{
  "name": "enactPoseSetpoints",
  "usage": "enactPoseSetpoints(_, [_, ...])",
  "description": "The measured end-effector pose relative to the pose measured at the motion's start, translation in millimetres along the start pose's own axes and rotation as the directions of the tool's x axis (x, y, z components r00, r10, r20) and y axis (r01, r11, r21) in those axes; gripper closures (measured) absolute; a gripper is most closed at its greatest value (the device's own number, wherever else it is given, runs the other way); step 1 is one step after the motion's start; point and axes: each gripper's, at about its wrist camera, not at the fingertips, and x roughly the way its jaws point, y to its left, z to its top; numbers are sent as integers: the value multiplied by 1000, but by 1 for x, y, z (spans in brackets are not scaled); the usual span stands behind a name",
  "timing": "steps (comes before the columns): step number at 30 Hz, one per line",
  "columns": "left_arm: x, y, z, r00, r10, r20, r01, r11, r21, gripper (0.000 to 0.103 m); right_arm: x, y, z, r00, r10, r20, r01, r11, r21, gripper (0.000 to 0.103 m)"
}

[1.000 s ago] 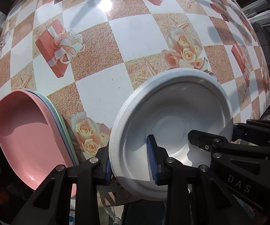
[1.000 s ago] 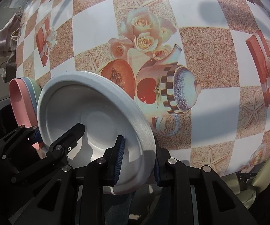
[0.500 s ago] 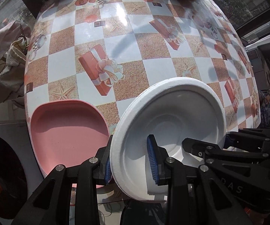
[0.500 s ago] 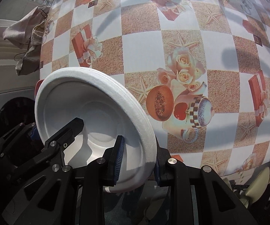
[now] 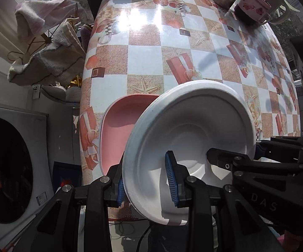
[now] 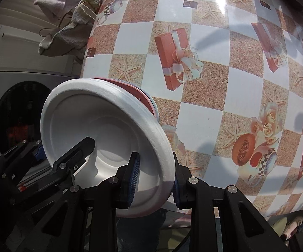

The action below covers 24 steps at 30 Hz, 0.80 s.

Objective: Organize plates and bowls
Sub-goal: 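Lower the bowl stack onto the pink plate and open both grippers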

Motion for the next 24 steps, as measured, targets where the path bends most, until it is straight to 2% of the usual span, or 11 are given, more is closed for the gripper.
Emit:
enactPoseSetpoints(9, [13, 28, -7, 1000, -5, -18, 3, 998, -68, 68, 18, 23, 10, 999, -22, -29, 20, 998, -59, 72])
enactPoseSetpoints(12, [16, 30, -8, 1000, 2, -11, -3, 997, -71, 65, 21, 20, 10, 999, -17, -35, 15, 999, -49, 72])
enactPoseSetpoints(15, [15, 29, -9, 999, 45, 10, -44, 998, -55, 58, 18, 17, 8, 1000, -6, -28, 5, 999, -52, 70])
enactPoseSetpoints(16, [14, 29, -9, 998, 62, 20, -61, 997, -50, 57, 15, 17, 7, 1000, -11, -22, 9, 998, -57, 66])
enactPoseSetpoints(17, [12, 29, -9, 996, 80, 30, -79, 996, -47, 57, 12, 16, 6, 1000, -27, -13, 27, 998, -61, 54])
enactPoseSetpoints(18, [11, 31, -9, 996, 84, 34, -83, 995, -47, 56, 8, 15, 5, 999, -43, 2, 43, 997, -65, 48])
enactPoseSetpoints(20, [9, 39, -6, 998, 59, 30, -57, 995, -80, 45, -3, 10, 5, 998, -54, 35, 56, 997, -61, 28])
enactPoseSetpoints(21, [8, 44, -5, 999, 40, 24, -38, 994, -100, 34, -9, 6, 4, 997, -57, 47, 59, 997, -53, 21])
enactPoseSetpoints(22, [5, 47, -5, 999, 18, 33, -14, 993, -114, 28, -15, 2, 3, 996, -61, 61, 63, 997, -47, 6])
enactPoseSetpoints(23, [0, 49, -5, 999, 11, 48, -5, 993, -115, 26, -23, -1, 2, 995, -62, 80, 65, 997, -46, 1])
enactPoseSetpoints(24, [-5, 49, -5, 998, 19, 62, -12, 994, -105, 25, -31, -2, 0, 992, -63, 106, 68, 996, -53, 1])
